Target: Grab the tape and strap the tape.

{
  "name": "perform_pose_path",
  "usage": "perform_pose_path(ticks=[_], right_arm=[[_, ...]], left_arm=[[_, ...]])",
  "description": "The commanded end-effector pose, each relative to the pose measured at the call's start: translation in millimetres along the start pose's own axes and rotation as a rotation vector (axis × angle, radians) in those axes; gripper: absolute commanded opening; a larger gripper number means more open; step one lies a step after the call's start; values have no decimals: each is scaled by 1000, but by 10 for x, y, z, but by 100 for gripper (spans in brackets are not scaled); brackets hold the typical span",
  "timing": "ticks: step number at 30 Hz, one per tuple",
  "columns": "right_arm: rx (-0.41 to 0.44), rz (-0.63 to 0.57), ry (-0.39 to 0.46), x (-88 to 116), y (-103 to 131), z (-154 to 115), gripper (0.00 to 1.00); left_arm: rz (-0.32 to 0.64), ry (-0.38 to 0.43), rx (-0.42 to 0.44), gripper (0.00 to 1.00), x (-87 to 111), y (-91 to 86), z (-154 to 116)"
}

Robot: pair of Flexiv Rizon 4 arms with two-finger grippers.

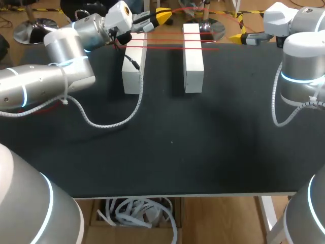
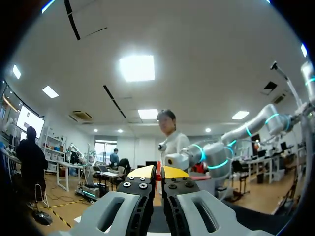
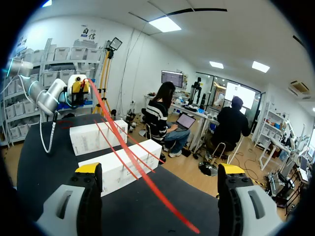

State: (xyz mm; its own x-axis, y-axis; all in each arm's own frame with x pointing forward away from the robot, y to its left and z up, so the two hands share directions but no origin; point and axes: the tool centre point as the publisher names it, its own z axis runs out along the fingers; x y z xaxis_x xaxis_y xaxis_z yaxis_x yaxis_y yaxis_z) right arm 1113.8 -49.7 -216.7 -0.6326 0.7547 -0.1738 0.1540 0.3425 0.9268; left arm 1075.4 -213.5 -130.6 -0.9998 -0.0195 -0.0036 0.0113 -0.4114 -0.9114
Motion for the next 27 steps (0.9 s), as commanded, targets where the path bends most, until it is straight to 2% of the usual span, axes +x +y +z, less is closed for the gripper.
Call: perform_pose_path(ticks=[1, 6, 11, 27], right_arm=[[2, 0, 1, -2, 2, 0, 100], [2, 0, 1, -2, 2, 0, 100], [2, 0, 1, -2, 2, 0, 100], [2, 0, 1, -2, 2, 0, 100]], left_arm=[[5, 0, 5, 0, -21, -13, 41], [6, 24, 12, 0, -24, -23, 102], [-15, 36, 92, 0, -12, -11, 147], [-39, 50, 86, 0, 36, 48, 197]])
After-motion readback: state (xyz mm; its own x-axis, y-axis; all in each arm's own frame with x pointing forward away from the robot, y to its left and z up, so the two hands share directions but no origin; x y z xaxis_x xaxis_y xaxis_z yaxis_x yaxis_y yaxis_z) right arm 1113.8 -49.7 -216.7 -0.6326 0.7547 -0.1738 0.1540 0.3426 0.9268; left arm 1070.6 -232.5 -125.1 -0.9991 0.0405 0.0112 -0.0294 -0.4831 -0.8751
